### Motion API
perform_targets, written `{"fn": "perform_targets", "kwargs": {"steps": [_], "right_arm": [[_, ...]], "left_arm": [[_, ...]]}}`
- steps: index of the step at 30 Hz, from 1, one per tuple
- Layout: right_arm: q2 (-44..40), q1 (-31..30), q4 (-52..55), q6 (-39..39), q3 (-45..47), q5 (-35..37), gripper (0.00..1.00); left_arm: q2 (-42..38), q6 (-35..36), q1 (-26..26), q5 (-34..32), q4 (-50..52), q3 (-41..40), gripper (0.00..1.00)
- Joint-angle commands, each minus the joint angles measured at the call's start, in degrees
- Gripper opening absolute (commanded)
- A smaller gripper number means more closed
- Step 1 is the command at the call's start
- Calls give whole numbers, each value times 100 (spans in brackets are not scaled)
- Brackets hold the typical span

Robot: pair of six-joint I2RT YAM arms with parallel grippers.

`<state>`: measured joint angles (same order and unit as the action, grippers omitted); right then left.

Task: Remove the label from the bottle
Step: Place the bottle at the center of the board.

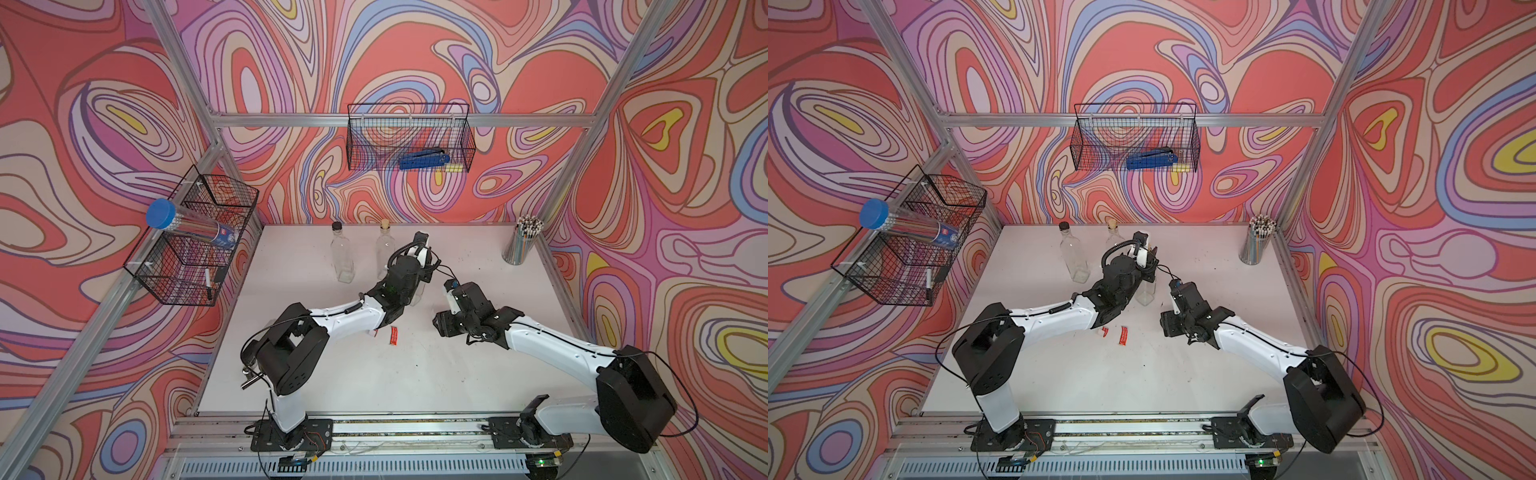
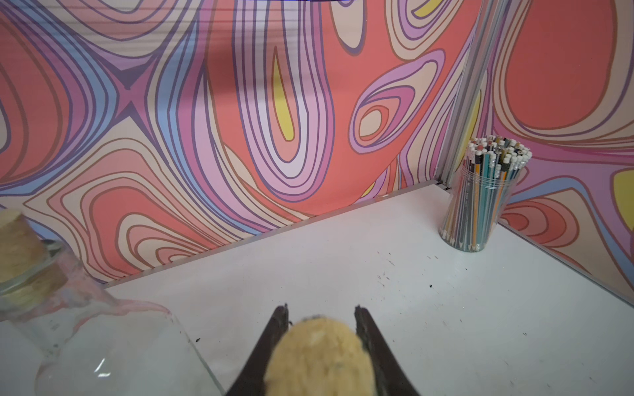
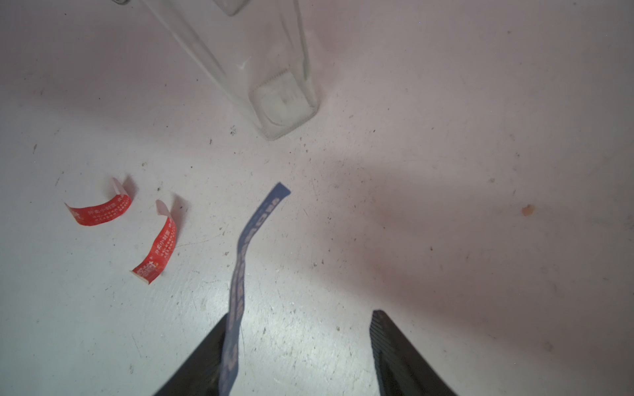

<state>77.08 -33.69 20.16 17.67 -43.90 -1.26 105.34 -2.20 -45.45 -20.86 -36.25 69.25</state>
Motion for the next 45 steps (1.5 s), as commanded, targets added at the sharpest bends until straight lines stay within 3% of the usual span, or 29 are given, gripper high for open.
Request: {"fn": "perform_targets", "kwargs": {"steps": [1,8,19,24,29,45], "right_arm": [[-116,24,-70,26,92,26,65],[-88,26,-109,52,101,-32,65],[-99,25,-102,61,110,-33,65],[-88,25,-118,70,100,-52,65],[-79,26,-119,70,93,-68,65],[-48,24,-113,32,14,-111,66]], "left_arm": [[388,-64,238,-114,284,216,0],[840,-284,482,-44,518,829,0],[971,-462,537,-23,618,893,0],[953,-431,537,-38,637,862,24],[942,-422,537,-76,628,844,37],[643,-526,537,-103,516,519,59]]}}
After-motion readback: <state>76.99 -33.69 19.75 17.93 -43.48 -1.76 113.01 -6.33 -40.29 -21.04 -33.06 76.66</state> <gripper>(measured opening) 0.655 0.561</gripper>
